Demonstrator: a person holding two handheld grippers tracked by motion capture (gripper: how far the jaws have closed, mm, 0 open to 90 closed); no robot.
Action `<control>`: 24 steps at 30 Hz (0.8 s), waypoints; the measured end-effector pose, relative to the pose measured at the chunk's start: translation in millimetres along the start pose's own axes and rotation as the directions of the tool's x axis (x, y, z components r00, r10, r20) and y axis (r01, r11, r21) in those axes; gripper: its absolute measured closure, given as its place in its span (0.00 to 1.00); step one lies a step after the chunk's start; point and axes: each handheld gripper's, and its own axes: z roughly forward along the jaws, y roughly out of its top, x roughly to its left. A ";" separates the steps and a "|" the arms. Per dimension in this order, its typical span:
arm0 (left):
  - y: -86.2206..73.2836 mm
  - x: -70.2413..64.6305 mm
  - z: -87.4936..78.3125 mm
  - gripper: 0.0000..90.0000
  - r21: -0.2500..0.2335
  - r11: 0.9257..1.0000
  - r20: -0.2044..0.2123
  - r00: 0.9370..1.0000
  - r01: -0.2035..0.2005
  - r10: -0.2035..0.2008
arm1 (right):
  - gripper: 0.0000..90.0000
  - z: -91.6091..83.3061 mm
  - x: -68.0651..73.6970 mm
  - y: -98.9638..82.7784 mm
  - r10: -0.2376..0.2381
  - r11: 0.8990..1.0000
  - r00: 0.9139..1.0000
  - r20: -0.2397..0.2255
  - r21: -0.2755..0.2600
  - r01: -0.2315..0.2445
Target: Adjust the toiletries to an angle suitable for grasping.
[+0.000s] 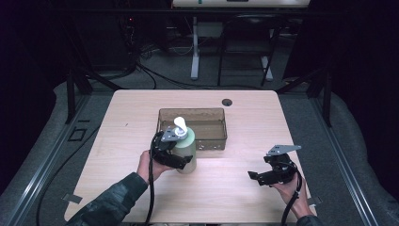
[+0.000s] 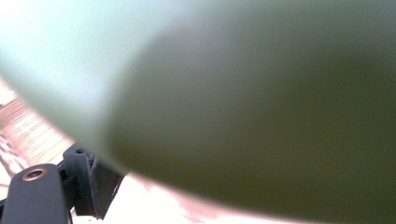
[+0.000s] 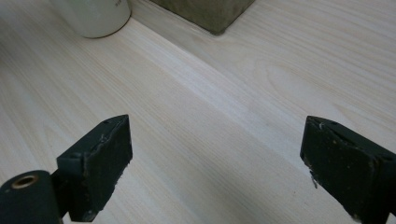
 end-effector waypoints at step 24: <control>-13.1 17.2 -19.1 0.14 0.015 0.997 -0.096 0.992 0.078 -0.076 | 0.08 6.9 -1.2 -1.5 -0.014 0.997 1.000 0.002 0.082 0.014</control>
